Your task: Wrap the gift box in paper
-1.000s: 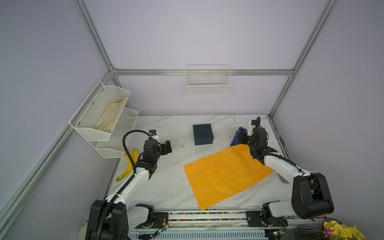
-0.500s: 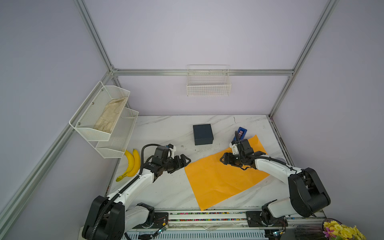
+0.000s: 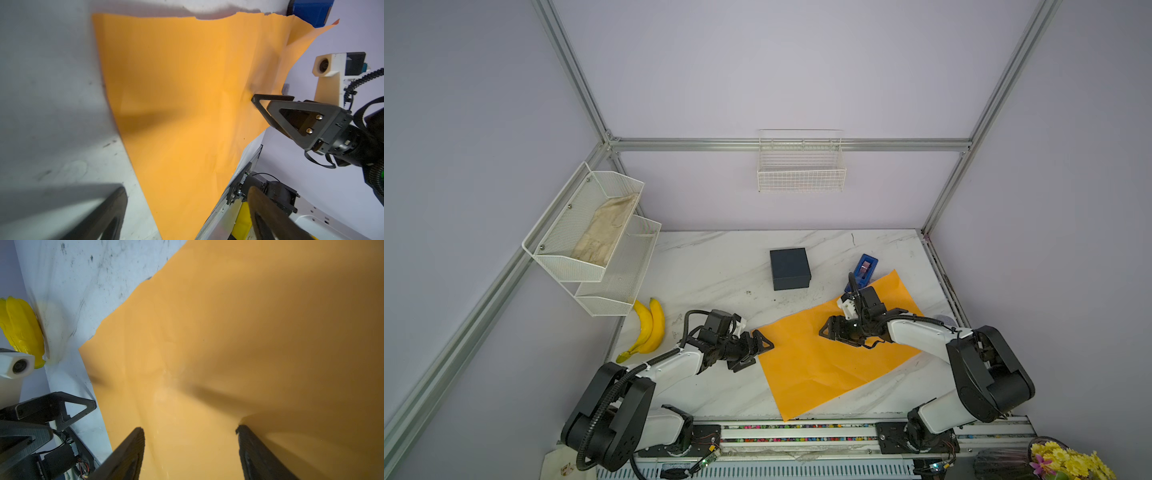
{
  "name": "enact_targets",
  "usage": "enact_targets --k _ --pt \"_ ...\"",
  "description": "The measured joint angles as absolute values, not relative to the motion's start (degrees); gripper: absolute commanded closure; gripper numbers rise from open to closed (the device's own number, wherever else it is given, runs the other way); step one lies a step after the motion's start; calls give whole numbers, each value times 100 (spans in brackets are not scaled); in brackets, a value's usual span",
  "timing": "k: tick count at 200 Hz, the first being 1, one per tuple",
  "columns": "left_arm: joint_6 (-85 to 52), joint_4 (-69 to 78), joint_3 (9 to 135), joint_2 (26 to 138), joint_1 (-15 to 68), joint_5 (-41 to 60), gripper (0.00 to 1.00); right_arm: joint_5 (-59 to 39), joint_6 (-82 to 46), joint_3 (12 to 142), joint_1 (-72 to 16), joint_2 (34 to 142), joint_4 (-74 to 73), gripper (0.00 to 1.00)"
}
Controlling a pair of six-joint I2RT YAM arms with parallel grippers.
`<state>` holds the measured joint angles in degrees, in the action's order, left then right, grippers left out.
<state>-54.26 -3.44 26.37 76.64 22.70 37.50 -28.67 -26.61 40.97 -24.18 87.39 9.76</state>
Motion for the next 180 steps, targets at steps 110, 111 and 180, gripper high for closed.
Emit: enact_targets --k 110,111,180 --pt "-5725 705 2447 7896 2340 3975 9 -2987 -2764 4018 -2416 8770 714 27" --pt "-5739 701 2447 7891 2340 3962 9 -2987 -2764 4016 -2418 8770 711 27" --pt "-5800 639 2375 7634 2338 3291 9 -3004 -2781 3994 -2416 8770 659 28"
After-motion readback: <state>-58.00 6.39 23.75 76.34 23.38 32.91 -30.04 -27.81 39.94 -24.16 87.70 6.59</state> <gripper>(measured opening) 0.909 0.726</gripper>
